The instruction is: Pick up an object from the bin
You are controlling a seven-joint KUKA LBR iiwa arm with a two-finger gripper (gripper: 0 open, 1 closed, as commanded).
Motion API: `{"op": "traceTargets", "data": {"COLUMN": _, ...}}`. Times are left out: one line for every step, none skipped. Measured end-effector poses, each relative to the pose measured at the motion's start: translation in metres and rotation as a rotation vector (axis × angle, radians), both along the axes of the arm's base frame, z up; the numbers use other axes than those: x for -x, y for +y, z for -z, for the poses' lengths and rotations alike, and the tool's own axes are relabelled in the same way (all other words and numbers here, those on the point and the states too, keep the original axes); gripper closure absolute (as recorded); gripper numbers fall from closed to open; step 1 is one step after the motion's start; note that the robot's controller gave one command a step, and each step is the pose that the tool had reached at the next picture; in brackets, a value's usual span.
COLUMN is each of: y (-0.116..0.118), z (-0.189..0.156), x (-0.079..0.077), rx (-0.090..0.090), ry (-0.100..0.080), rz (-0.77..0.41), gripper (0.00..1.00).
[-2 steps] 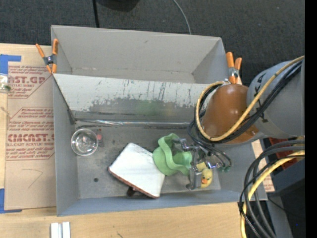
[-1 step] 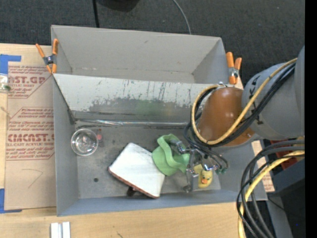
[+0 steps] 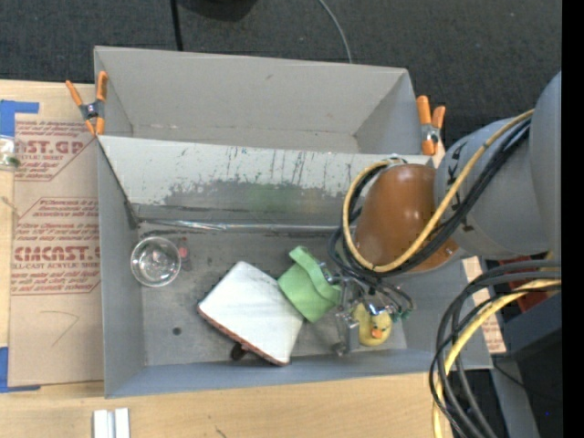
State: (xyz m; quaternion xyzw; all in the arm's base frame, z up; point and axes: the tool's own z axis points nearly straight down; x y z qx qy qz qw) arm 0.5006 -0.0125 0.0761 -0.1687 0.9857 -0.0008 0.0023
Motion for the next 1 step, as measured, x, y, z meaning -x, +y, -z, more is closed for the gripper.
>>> {"op": "traceTargets", "data": {"y": 0.0168, "z": -0.0028, "x": -0.0015, "rx": -0.002, "ry": -0.008, "rz": 0.022, "gripper": 1.00}}
